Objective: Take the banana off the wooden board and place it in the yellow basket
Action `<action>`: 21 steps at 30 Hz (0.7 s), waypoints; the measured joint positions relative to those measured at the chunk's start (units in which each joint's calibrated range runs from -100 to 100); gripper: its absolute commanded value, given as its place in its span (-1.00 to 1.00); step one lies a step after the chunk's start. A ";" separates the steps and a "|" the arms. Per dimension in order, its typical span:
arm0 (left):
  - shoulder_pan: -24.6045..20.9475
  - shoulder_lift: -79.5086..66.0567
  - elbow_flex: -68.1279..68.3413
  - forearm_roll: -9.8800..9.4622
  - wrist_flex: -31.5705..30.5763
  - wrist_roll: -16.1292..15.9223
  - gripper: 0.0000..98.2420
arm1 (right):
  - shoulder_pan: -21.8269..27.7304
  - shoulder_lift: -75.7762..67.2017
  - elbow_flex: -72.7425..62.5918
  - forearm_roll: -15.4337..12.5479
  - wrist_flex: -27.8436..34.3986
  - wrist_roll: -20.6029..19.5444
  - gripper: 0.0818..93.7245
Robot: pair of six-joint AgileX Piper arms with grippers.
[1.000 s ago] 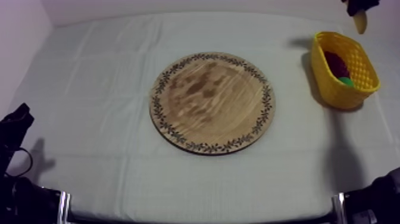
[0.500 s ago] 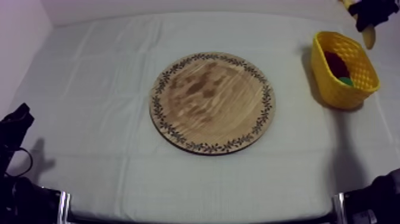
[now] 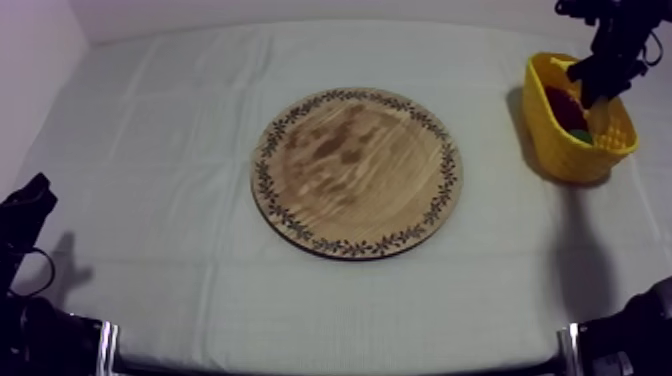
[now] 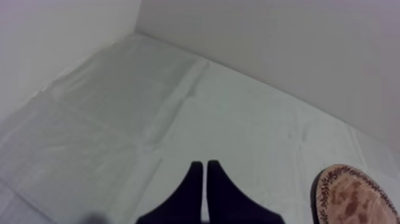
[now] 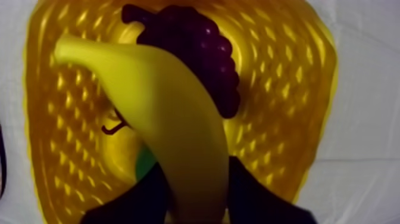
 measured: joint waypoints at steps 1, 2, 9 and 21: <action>0.00 0.00 0.00 0.00 0.00 0.00 -1.00 | 0.02 0.31 0.00 -0.05 -0.14 0.00 0.16; 0.00 0.00 0.00 0.00 0.00 0.00 -1.00 | 0.02 0.48 -0.15 -0.14 -0.14 0.00 0.27; 0.00 0.00 0.00 0.00 0.00 0.00 -1.00 | -0.48 -0.35 -0.23 -0.66 -0.58 -0.82 0.70; 0.00 0.00 0.00 0.00 0.00 0.00 -1.00 | -4.02 -12.42 3.84 -2.30 -1.17 0.31 0.75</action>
